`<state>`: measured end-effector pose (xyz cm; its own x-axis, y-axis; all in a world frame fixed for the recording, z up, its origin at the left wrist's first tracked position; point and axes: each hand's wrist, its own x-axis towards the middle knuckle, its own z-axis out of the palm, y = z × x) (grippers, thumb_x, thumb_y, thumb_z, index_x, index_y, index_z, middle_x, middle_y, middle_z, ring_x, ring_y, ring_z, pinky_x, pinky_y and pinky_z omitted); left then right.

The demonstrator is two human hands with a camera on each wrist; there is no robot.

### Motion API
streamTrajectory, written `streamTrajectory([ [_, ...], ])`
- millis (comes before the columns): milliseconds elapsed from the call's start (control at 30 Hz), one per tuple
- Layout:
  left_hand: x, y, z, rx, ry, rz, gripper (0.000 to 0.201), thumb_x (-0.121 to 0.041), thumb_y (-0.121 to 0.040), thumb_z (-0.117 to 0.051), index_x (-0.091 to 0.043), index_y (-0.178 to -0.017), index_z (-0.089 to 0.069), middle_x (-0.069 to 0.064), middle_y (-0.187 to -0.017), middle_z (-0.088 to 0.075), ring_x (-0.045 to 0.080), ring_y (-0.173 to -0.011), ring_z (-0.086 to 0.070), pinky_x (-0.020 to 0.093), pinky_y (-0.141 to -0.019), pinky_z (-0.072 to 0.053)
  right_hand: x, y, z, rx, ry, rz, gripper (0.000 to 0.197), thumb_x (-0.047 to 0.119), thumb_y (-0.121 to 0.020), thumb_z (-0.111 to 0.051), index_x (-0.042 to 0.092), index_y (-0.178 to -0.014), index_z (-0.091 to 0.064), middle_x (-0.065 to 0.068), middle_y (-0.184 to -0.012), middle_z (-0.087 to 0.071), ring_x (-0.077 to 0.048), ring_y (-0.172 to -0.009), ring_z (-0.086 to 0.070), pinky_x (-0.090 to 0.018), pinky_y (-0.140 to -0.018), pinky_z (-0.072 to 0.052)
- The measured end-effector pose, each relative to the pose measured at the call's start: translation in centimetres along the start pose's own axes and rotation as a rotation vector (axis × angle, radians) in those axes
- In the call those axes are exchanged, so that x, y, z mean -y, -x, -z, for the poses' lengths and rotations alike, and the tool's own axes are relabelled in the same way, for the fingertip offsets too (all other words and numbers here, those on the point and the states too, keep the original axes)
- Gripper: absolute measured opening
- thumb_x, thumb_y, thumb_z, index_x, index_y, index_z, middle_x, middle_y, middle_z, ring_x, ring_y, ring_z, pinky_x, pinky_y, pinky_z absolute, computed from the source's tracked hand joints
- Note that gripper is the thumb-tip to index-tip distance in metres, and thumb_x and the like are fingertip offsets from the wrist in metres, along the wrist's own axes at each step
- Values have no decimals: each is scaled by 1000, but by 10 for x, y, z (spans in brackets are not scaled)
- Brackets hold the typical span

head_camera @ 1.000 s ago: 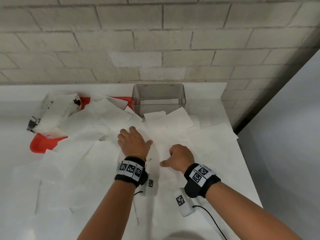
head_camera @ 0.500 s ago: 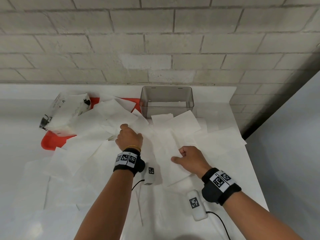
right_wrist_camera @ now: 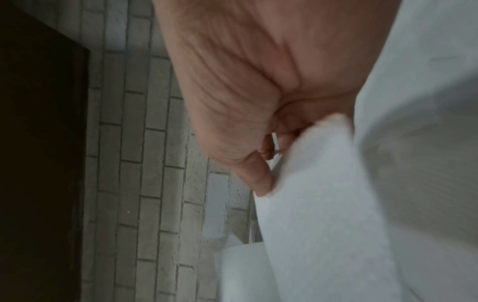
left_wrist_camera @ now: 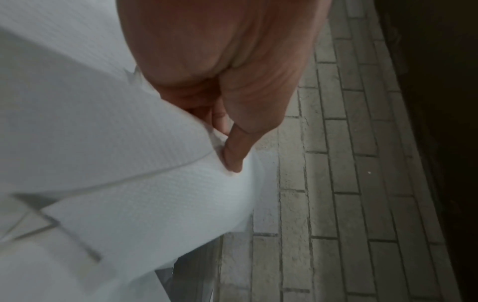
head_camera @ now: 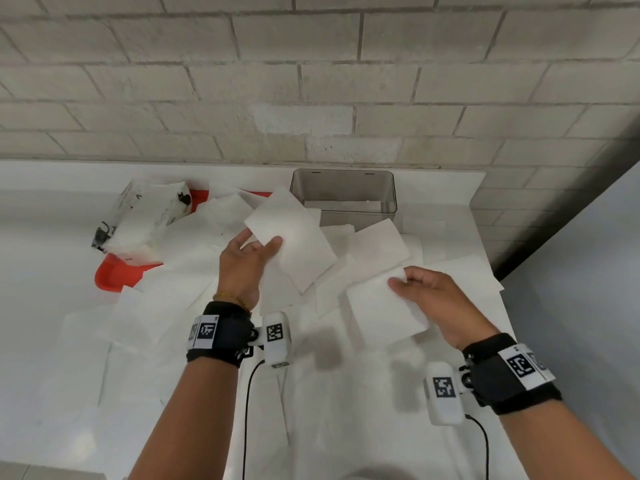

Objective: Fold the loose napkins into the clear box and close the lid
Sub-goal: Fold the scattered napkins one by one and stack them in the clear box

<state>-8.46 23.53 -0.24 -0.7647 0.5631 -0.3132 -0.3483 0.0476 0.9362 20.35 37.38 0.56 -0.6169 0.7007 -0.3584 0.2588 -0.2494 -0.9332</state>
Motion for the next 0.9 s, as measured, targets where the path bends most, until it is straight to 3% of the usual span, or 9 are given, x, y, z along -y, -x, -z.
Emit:
streamTrajectory([
  [100,-1,12,3,140,62,80,39,-11,-91,-77,-9,-129,-69,15,-119,-76,34,-112,-73,49,-97,-58,16,8,1,-12,-157,82,21,15,-96,-69,5,-114,-73,-15,-114,-77,-26,-103,-71,-35,-92,-54],
  [167,0,21,1,191,67,102,32,-12,-95,-72,-7,-126,-71,14,-122,-75,35,-114,-72,49,-98,-57,27,14,-1,29,-230,151,37,24,-89,-74,6,-121,-70,-16,-123,-74,-26,-112,-70,-41,-101,-51],
  [300,-1,42,-13,266,30,127,28,-17,-98,-68,-6,-124,-72,15,-123,-75,34,-116,-71,50,-103,-54,46,26,-11,143,-322,308,48,27,-80,-74,15,-125,-69,-8,-131,-72,-19,-122,-68,-29,-103,-53],
  [367,0,53,-21,303,19,116,28,-17,-99,-68,-5,-123,-73,16,-123,-74,35,-116,-70,52,-106,-53,49,27,-19,152,-289,333,43,23,-83,-73,14,-124,-69,-6,-129,-73,-18,-121,-68,-29,-102,-54],
  [533,4,73,-41,308,-135,-82,20,2,-93,-69,-7,-107,-80,13,-110,-79,37,-109,-72,52,-100,-56,38,20,-36,-5,-29,260,27,33,-82,-81,22,-105,-78,-2,-109,-79,-23,-104,-75,-53,-100,-57],
  [600,5,78,-46,290,-201,-159,25,8,-88,-69,-11,-96,-83,11,-104,-79,29,-95,-75,45,-86,-60,31,18,-40,-64,24,255,22,34,-83,-84,26,-103,-79,4,-110,-79,-20,-104,-74,-51,-99,-58],
  [667,6,82,-49,281,-232,-211,30,7,-88,-69,-19,-91,-84,8,-104,-79,24,-93,-74,37,-79,-60,24,16,-43,-120,22,246,19,33,-84,-85,27,-101,-79,8,-111,-78,-17,-104,-73,-46,-98,-59],
  [800,4,91,-55,301,-188,-249,27,0,-95,-65,-19,-100,-82,3,-105,-80,25,-103,-75,39,-90,-61,21,16,-45,-140,-57,181,17,29,-88,-82,18,-101,-78,1,-104,-80,-22,-102,-75,-45,-95,-60],
  [900,8,92,-60,243,-176,-295,16,-11,-99,-67,-18,-103,-81,2,-103,-80,26,-100,-75,41,-89,-62,17,16,-43,-120,-123,144,19,24,-90,-80,11,-104,-76,-2,-104,-80,-24,-104,-75,-39,-94,-59],
])
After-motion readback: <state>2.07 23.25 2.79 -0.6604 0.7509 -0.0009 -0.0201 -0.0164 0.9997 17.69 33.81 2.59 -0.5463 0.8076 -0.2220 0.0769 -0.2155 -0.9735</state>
